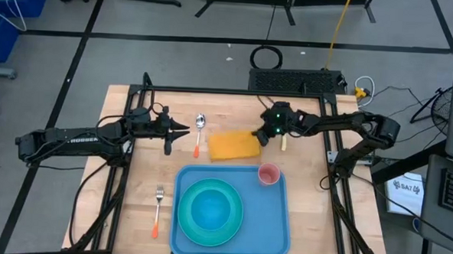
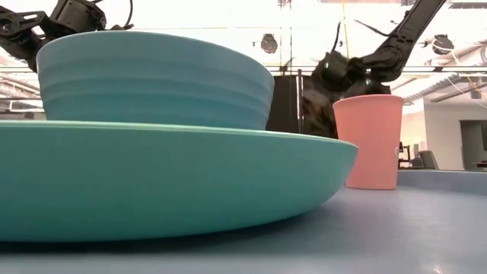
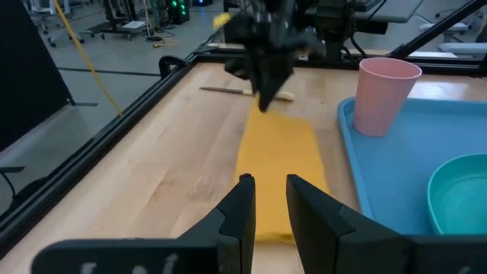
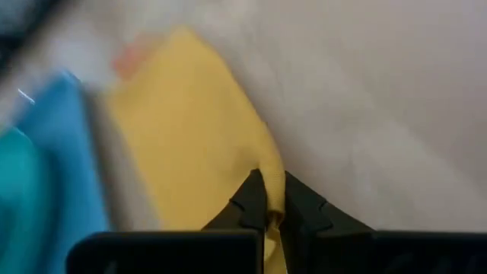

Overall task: Set up tray
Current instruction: Put the yellow napkin on the blue serving tray to the right of the light green plate

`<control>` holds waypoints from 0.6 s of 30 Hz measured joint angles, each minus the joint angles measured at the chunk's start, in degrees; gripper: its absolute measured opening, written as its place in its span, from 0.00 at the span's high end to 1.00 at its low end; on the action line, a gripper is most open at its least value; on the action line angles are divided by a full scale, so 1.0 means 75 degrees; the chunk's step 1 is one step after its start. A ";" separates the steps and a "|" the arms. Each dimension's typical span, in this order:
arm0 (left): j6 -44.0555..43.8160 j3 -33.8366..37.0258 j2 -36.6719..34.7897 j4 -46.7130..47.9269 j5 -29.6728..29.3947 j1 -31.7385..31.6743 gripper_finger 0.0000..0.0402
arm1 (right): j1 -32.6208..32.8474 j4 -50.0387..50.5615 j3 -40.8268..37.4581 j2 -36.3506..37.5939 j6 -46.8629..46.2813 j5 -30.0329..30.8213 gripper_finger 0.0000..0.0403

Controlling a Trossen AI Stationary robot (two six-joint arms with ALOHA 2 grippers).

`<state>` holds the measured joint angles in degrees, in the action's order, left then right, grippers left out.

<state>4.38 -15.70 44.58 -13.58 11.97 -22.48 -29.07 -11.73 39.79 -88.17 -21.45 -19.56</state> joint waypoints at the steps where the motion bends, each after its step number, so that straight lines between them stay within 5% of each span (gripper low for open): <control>1: 0.0000 0.0000 0.0000 0.0000 0.0003 0.0000 0.80 | -0.0017 -0.0171 0.0001 0.0181 -0.0027 -0.0010 0.99; 9: -0.0051 0.0000 0.0000 -0.0023 -0.0064 0.0000 0.80 | 0.0222 -0.0617 0.0416 0.1621 -0.0078 -0.0200 0.99; 18: -0.0132 0.0000 0.0000 -0.0023 -0.0271 0.0000 0.80 | 0.1965 0.1041 0.1681 0.2193 0.0123 -0.0218 0.99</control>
<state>3.39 -15.70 44.58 -13.76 9.93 -22.48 -14.33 -3.92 52.39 -71.72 -20.53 -21.20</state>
